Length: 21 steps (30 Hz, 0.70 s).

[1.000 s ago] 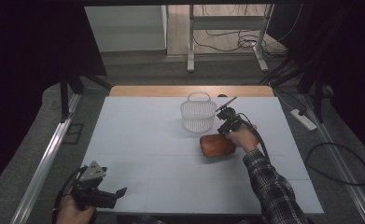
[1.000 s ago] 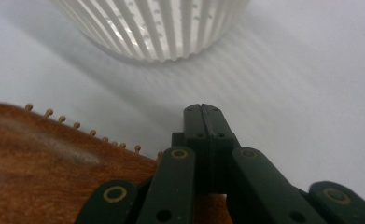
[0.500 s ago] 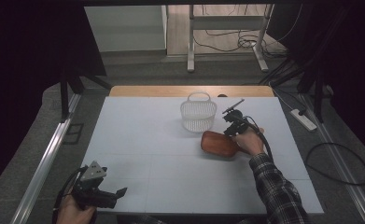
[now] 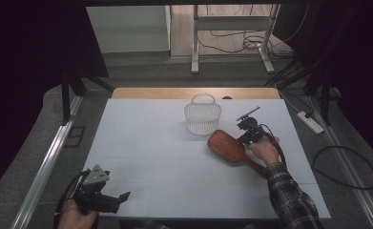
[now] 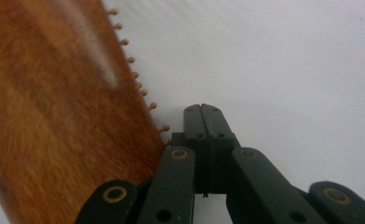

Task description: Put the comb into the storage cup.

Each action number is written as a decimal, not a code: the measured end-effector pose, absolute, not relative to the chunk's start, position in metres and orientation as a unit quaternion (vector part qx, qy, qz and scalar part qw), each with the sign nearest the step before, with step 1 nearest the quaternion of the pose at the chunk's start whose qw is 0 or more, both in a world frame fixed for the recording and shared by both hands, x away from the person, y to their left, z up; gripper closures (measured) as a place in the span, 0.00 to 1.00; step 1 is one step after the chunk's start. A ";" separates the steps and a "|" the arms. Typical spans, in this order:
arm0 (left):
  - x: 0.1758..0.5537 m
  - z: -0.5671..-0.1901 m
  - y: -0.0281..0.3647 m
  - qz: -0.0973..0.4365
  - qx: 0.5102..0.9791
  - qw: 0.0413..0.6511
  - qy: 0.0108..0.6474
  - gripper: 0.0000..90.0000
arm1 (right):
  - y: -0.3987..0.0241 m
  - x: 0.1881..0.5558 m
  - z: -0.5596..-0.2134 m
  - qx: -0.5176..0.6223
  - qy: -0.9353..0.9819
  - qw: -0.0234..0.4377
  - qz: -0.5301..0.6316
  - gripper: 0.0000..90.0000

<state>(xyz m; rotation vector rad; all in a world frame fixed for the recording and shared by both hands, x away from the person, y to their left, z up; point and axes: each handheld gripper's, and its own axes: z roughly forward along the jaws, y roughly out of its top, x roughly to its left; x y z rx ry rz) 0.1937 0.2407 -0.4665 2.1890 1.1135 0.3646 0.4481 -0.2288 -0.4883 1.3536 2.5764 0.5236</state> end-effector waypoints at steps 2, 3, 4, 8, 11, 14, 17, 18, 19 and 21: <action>0.194 -0.467 0.240 0.139 0.835 0.322 0.424 0.01 | -0.234 0.444 -0.489 0.457 0.867 0.094 0.172 0.99; 0.194 -0.467 0.240 0.139 0.835 0.322 0.424 0.01 | -0.234 0.444 -0.489 0.457 0.867 0.094 0.172 0.99; 0.194 -0.467 0.240 0.140 0.835 0.322 0.424 0.01 | -0.236 0.442 -0.490 0.458 0.868 0.091 0.172 0.99; 0.194 -0.467 0.240 0.140 0.836 0.321 0.423 0.01 | -0.245 0.435 -0.491 0.462 0.866 0.088 0.173 0.99; 0.194 -0.466 0.240 0.140 0.838 0.319 0.421 0.01 | -0.248 0.433 -0.491 0.463 0.865 0.087 0.175 0.99; 0.194 -0.467 0.239 0.140 0.838 0.318 0.421 0.01 | -0.251 0.432 -0.490 0.466 0.862 0.088 0.180 0.99; 0.194 -0.466 0.239 0.140 0.838 0.318 0.421 0.01 | -0.253 0.431 -0.486 0.467 0.859 0.093 0.187 0.96; 0.194 -0.467 0.240 0.139 0.838 0.318 0.422 0.01 | -0.253 0.430 -0.484 0.467 0.858 0.096 0.191 0.94; 0.194 -0.467 0.240 0.139 0.838 0.318 0.422 0.01 | -0.254 0.428 -0.482 0.467 0.857 0.098 0.196 0.93; 0.194 -0.467 0.239 0.140 0.838 0.317 0.421 0.01 | -0.255 0.425 -0.477 0.466 0.855 0.105 0.203 0.90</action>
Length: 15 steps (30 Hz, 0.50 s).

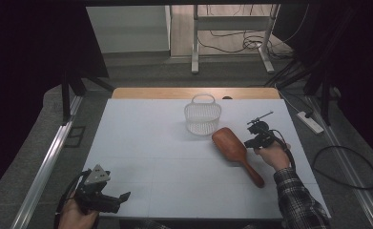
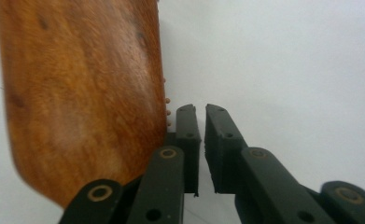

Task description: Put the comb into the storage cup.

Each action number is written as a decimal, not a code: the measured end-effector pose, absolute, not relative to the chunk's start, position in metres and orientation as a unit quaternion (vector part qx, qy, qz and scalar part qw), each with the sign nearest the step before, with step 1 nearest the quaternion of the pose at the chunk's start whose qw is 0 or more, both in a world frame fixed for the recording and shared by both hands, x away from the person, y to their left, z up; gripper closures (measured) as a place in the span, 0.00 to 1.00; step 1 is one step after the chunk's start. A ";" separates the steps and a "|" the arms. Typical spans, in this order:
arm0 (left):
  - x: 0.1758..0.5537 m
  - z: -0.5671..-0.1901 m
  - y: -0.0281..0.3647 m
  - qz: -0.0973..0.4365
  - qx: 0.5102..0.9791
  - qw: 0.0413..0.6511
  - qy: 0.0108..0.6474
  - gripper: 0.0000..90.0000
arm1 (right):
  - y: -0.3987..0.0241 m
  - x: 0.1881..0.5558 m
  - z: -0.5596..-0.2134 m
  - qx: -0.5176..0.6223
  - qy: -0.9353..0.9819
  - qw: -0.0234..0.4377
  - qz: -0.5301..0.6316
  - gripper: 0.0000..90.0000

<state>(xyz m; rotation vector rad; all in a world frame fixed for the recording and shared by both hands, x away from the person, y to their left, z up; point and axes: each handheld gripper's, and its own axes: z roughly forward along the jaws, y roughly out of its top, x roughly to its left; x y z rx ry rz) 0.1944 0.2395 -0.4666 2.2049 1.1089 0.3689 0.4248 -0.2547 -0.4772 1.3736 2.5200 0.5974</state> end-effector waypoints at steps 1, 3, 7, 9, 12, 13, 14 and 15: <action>0.194 -0.467 0.239 0.141 0.838 0.317 0.421 0.01 | -0.255 0.423 -0.475 0.464 0.855 0.107 0.206 0.87; 0.194 -0.467 0.239 0.141 0.838 0.316 0.421 0.01 | -0.256 0.419 -0.471 0.460 0.855 0.113 0.210 0.83; 0.194 -0.466 0.239 0.141 0.838 0.316 0.421 0.01 | -0.258 0.414 -0.468 0.460 0.853 0.119 0.216 0.78; 0.195 -0.466 0.240 0.139 0.836 0.320 0.423 0.01 | -0.259 0.409 -0.464 0.459 0.851 0.121 0.225 0.71; 0.195 -0.466 0.241 0.137 0.834 0.324 0.426 0.01 | -0.259 0.402 -0.458 0.455 0.849 0.125 0.237 0.64; 0.195 -0.466 0.242 0.136 0.831 0.329 0.428 0.01 | -0.259 0.400 -0.456 0.453 0.849 0.128 0.242 0.61; 0.195 -0.466 0.242 0.135 0.830 0.330 0.428 0.01 | -0.259 0.398 -0.454 0.450 0.848 0.129 0.247 0.58; 0.195 -0.466 0.242 0.135 0.830 0.330 0.428 0.01 | -0.259 0.395 -0.452 0.449 0.848 0.132 0.250 0.56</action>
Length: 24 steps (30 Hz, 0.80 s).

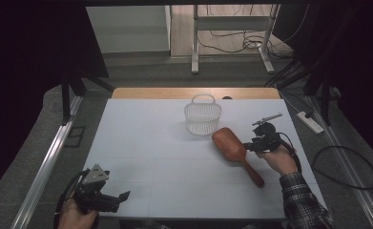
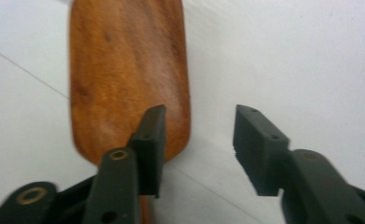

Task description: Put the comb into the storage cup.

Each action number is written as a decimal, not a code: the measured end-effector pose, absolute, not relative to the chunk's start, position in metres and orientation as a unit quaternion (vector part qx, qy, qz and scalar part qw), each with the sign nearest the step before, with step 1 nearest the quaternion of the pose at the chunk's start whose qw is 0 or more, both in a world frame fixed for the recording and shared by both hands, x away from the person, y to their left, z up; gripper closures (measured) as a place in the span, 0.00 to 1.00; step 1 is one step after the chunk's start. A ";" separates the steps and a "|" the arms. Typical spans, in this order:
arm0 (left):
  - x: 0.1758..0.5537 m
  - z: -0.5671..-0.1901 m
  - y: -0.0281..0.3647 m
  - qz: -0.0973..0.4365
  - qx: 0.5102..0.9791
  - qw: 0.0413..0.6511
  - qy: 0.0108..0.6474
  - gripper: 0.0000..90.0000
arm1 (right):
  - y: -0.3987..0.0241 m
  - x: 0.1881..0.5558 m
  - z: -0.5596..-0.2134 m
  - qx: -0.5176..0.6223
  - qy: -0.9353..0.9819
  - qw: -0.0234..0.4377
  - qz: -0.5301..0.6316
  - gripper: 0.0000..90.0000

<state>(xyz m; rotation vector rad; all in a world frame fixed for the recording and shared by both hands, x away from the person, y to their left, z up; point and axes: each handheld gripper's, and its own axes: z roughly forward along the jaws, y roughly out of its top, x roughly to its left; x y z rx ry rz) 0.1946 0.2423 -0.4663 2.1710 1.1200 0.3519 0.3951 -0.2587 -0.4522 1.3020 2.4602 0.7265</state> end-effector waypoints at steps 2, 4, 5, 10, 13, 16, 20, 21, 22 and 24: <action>0.195 -0.466 0.244 0.132 0.828 0.334 0.430 0.01 | -0.258 0.390 -0.449 0.444 0.848 0.133 0.256 0.50; 0.195 -0.466 0.244 0.131 0.827 0.336 0.432 0.01 | -0.257 0.385 -0.447 0.439 0.848 0.135 0.263 0.45; 0.195 -0.466 0.244 0.131 0.827 0.336 0.432 0.01 | -0.257 0.385 -0.447 0.439 0.848 0.135 0.263 0.45; 0.195 -0.466 0.244 0.129 0.826 0.338 0.432 0.01 | -0.256 0.375 -0.443 0.432 0.849 0.139 0.269 0.30; 0.195 -0.466 0.244 0.130 0.827 0.337 0.431 0.01 | -0.255 0.369 -0.440 0.432 0.847 0.141 0.275 0.20; 0.195 -0.466 0.244 0.131 0.827 0.336 0.431 0.01 | -0.255 0.365 -0.438 0.433 0.845 0.141 0.280 0.13; 0.195 -0.466 0.244 0.132 0.828 0.335 0.430 0.01 | -0.255 0.360 -0.437 0.428 0.849 0.135 0.280 0.08; 0.195 -0.466 0.243 0.132 0.828 0.335 0.430 0.01 | -0.254 0.359 -0.437 0.428 0.849 0.131 0.279 0.07; 0.195 -0.466 0.243 0.132 0.828 0.335 0.430 0.01 | -0.254 0.359 -0.437 0.428 0.849 0.131 0.279 0.07; 0.195 -0.466 0.243 0.133 0.829 0.333 0.429 0.01 | -0.252 0.356 -0.437 0.421 0.855 0.130 0.275 0.03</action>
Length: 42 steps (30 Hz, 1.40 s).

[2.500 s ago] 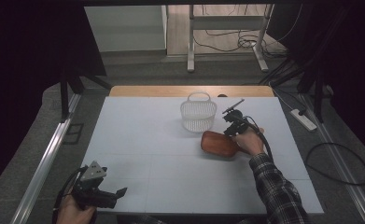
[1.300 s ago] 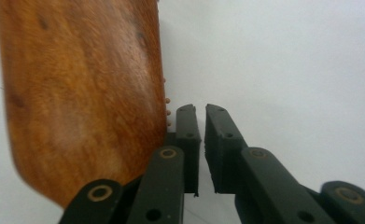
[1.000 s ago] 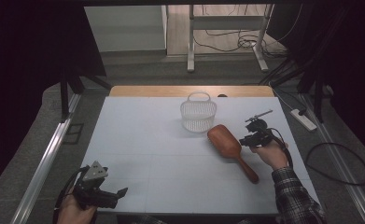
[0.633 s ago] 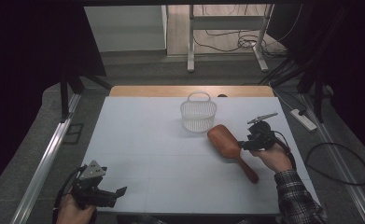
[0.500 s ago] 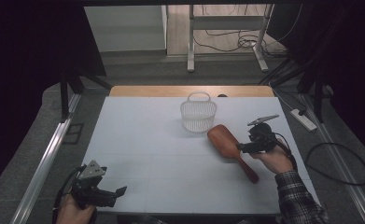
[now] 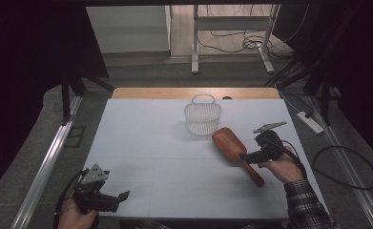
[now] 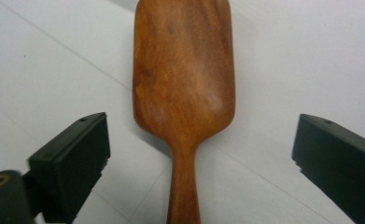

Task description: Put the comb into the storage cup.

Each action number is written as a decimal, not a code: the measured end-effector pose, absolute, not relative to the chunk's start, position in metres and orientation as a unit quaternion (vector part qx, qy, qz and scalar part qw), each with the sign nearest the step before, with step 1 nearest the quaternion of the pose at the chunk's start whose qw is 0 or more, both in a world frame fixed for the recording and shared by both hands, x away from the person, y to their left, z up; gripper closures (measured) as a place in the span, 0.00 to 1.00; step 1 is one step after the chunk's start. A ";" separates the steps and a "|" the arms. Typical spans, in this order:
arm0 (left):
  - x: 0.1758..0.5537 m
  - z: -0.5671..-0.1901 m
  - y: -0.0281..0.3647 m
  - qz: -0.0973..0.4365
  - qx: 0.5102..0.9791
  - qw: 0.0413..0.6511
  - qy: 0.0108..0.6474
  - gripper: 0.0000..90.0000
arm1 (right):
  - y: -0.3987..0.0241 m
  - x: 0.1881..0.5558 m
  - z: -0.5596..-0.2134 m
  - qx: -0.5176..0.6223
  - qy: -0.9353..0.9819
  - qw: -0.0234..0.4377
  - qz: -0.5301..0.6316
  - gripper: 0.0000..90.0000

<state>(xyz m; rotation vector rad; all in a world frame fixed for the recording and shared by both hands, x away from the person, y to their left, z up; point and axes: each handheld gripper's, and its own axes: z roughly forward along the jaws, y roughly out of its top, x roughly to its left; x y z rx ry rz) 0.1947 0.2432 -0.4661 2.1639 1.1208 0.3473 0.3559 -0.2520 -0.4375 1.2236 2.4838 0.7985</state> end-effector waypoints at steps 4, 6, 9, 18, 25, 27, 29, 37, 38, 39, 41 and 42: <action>0.195 -0.466 0.243 0.133 0.829 0.333 0.429 0.01 | -0.250 0.353 -0.437 0.414 0.858 0.130 0.276 0.00; 0.195 -0.466 0.243 0.134 0.830 0.332 0.429 0.01 | -0.250 0.350 -0.435 0.408 0.857 0.133 0.286 0.00; 0.194 -0.466 0.242 0.135 0.830 0.331 0.428 0.01 | -0.251 0.349 -0.435 0.409 0.855 0.129 0.292 0.00; 0.194 -0.466 0.242 0.137 0.831 0.329 0.427 0.01 | -0.252 0.350 -0.437 0.416 0.852 0.109 0.298 0.00; 0.194 -0.466 0.242 0.136 0.831 0.329 0.427 0.01 | -0.249 0.351 -0.443 0.418 0.854 0.108 0.290 0.00; 0.194 -0.466 0.242 0.137 0.831 0.329 0.427 0.01 | -0.248 0.351 -0.446 0.416 0.857 0.107 0.285 0.00; 0.194 -0.466 0.242 0.137 0.831 0.329 0.427 0.01 | -0.247 0.352 -0.451 0.417 0.859 0.104 0.277 0.00; 0.194 -0.466 0.242 0.135 0.830 0.331 0.428 0.01 | -0.247 0.354 -0.467 0.422 0.864 0.106 0.251 0.00; 0.194 -0.466 0.243 0.134 0.830 0.332 0.428 0.01 | -0.247 0.354 -0.469 0.423 0.865 0.106 0.247 0.00; 0.195 -0.466 0.243 0.133 0.829 0.333 0.429 0.01 | -0.247 0.354 -0.471 0.422 0.866 0.105 0.245 0.00; 0.195 -0.466 0.244 0.132 0.828 0.335 0.430 0.01 | -0.246 0.354 -0.475 0.421 0.869 0.104 0.238 0.00; 0.195 -0.466 0.244 0.131 0.828 0.336 0.430 0.01 | -0.245 0.354 -0.476 0.420 0.871 0.103 0.233 0.00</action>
